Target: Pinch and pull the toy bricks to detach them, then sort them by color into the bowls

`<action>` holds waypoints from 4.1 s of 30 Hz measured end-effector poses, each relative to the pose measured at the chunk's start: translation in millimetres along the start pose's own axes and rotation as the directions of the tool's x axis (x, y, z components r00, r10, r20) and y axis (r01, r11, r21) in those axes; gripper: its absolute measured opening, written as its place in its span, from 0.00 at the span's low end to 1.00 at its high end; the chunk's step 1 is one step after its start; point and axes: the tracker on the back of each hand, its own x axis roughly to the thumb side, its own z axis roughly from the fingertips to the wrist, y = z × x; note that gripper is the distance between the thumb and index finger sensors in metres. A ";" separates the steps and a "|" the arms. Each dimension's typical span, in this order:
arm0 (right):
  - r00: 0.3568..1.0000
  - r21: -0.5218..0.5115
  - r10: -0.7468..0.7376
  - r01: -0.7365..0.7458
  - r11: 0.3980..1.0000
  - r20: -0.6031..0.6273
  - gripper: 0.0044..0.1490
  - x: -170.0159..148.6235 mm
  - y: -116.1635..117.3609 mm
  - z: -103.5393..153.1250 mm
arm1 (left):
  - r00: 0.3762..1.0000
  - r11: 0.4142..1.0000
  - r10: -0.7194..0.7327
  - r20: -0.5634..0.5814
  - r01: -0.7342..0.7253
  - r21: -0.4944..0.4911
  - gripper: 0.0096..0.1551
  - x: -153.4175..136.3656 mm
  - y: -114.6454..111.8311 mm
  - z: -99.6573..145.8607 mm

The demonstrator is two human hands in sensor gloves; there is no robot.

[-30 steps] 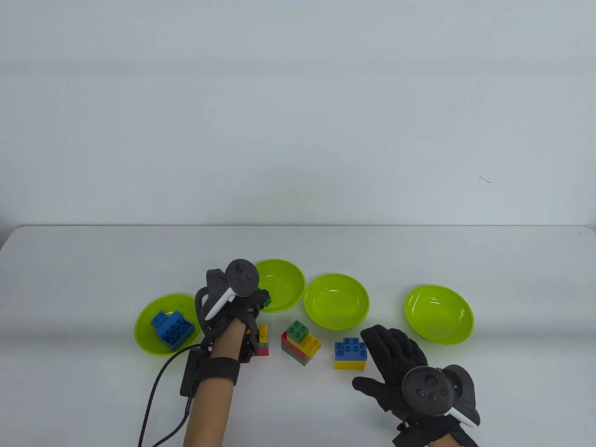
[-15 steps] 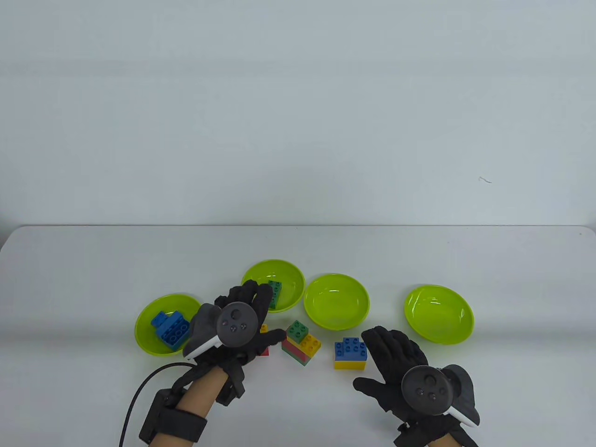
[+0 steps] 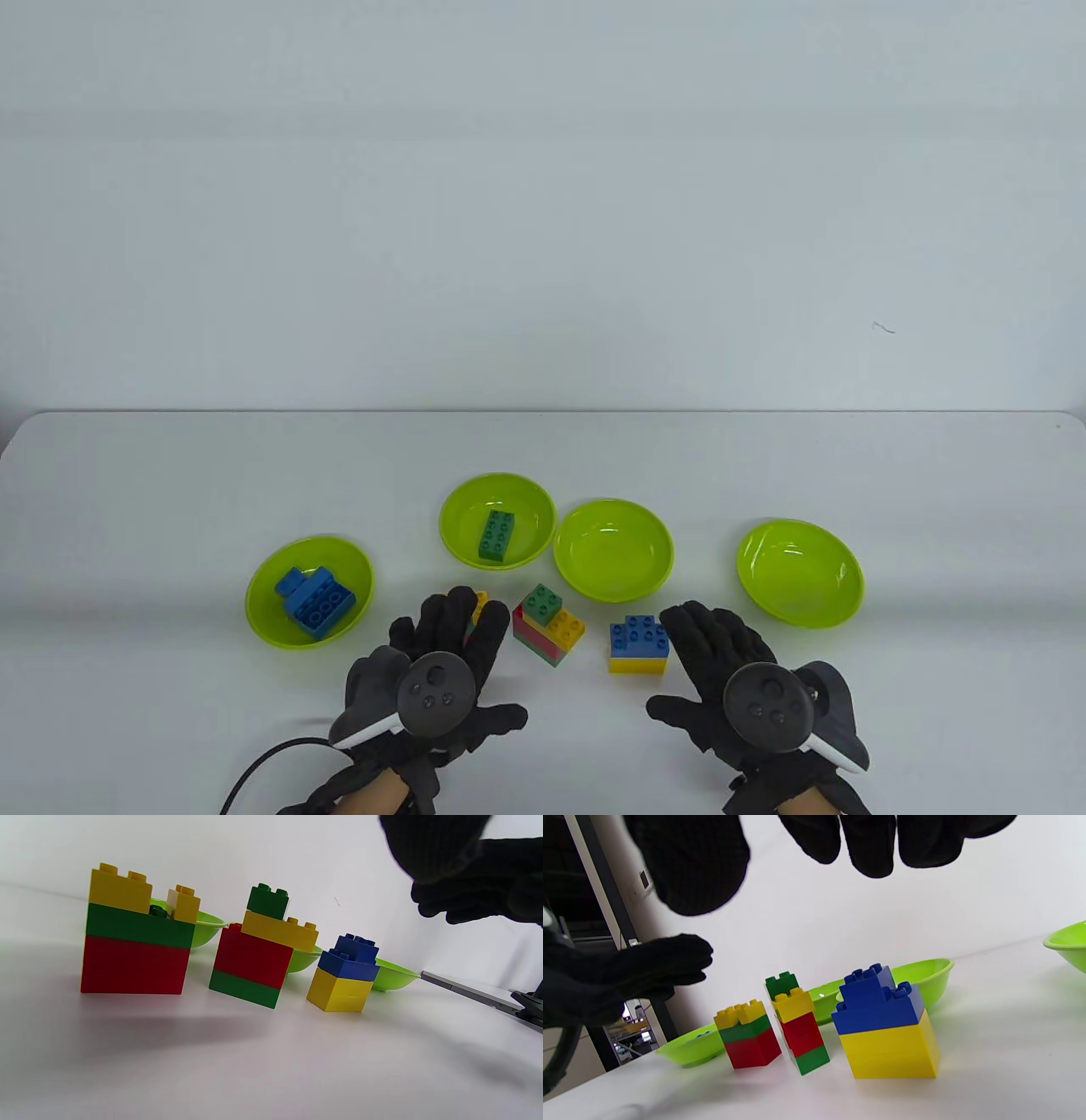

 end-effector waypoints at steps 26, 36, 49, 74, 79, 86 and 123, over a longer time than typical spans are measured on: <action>0.964 0.080 0.253 -0.247 0.966 -0.086 0.38 -9.1 51.6 -76.7 | 0.999 0.996 -0.026 0.029 0.024 0.083 0.59 5.6 0.1 0.6; 0.995 -0.064 0.079 -0.075 0.995 0.062 0.37 34.7 -6.9 -49.3 | 0.981 0.965 0.131 0.145 -0.160 0.208 0.56 31.7 3.8 -8.8; 0.980 -0.131 -0.064 0.090 0.987 0.189 0.37 67.7 -13.9 -18.0 | 0.925 0.910 0.277 0.260 -0.340 0.237 0.44 41.8 -15.3 -21.9; 0.747 -0.066 -0.655 0.664 0.745 0.114 0.44 17.2 40.1 -14.1 | 0.825 0.767 0.488 0.285 -0.561 0.312 0.39 22.9 -10.0 -18.4; 0.744 -0.131 -0.658 0.669 0.732 0.115 0.41 14.9 42.3 -13.0 | 0.819 0.769 0.493 0.293 -0.568 0.294 0.39 25.4 -11.8 -18.6; 0.773 -0.157 -0.623 0.634 0.757 0.120 0.40 15.1 41.8 -12.0 | 0.792 0.757 0.520 0.321 -0.601 0.256 0.44 27.4 -5.1 -18.8; 0.845 -0.135 -0.523 0.534 0.835 0.108 0.40 24.6 51.6 -14.8 | 0.848 0.793 0.391 0.358 -0.508 0.338 0.36 41.4 17.6 -13.5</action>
